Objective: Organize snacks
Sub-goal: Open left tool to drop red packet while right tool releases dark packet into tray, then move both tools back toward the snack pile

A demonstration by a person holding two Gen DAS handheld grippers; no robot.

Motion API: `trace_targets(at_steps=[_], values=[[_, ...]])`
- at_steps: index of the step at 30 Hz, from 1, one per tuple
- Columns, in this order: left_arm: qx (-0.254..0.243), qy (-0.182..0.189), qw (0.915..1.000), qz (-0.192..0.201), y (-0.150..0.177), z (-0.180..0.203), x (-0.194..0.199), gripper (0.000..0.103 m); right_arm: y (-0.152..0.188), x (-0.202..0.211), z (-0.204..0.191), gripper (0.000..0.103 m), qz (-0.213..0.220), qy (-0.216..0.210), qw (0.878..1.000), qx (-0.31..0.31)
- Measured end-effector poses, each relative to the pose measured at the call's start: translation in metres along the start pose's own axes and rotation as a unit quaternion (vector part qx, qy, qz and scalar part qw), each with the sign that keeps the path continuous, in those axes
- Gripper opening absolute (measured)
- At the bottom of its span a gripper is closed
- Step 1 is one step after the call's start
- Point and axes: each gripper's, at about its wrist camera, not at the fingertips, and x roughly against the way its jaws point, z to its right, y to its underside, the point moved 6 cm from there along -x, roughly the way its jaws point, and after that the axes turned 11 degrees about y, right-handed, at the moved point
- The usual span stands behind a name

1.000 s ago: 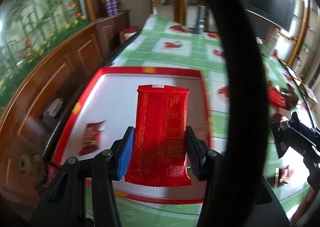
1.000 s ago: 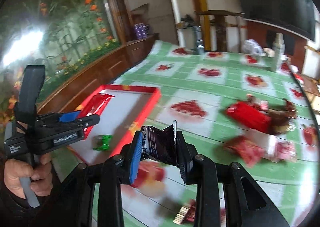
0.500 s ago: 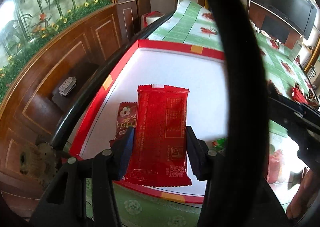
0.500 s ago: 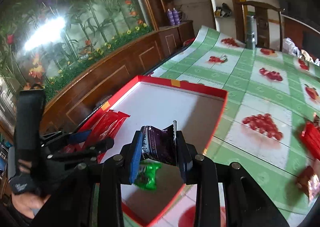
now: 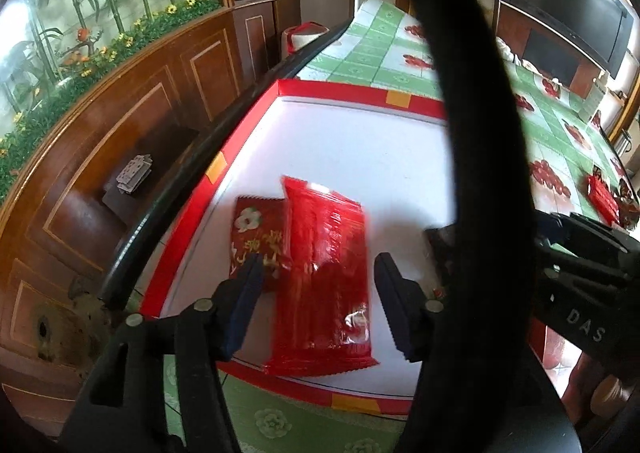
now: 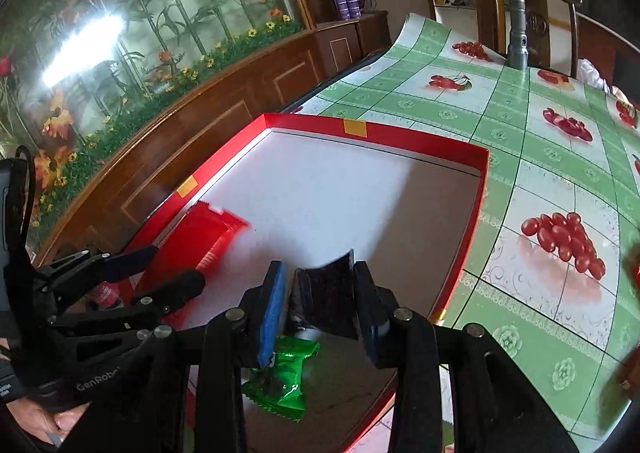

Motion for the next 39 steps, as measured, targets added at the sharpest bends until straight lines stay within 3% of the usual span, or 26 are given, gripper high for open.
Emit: trace_targets(at_steps=[7, 9, 16, 20, 26, 31, 39], values=[[-0.005, -0.009, 0.9996, 0.027, -0.010, 0.008, 0.021, 0.072, 0.001, 0.031, 0.011, 0.042, 0.029, 0.007, 1.000, -0.009], [-0.009, -0.002, 0.9995, 0.031, -0.012, 0.017, 0.025, 0.075, 0.004, 0.044, 0.020, 0.052, 0.041, 0.016, 0.999, -0.019], [-0.050, 0.045, 0.9965, 0.049, -0.016, 0.076, 0.040, 0.080, 0.023, 0.102, 0.073, 0.070, 0.089, 0.069, 0.991, -0.072], [-0.087, 0.083, 0.9918, 0.043, -0.014, 0.126, 0.040, 0.080, 0.039, 0.143, 0.111, 0.080, 0.124, 0.117, 0.979, -0.110], [-0.141, 0.119, 0.9824, 0.029, -0.005, 0.193, 0.038, 0.080, 0.076, 0.188, 0.177, 0.081, 0.139, 0.176, 0.957, -0.185], [-0.173, 0.130, 0.9758, 0.028, 0.002, 0.231, 0.043, 0.080, 0.104, 0.205, 0.214, 0.081, 0.136, 0.198, 0.943, -0.230], [-0.185, 0.128, 0.9741, 0.024, 0.008, 0.253, 0.044, 0.084, 0.129, 0.217, 0.240, 0.081, 0.135, 0.210, 0.931, -0.265]])
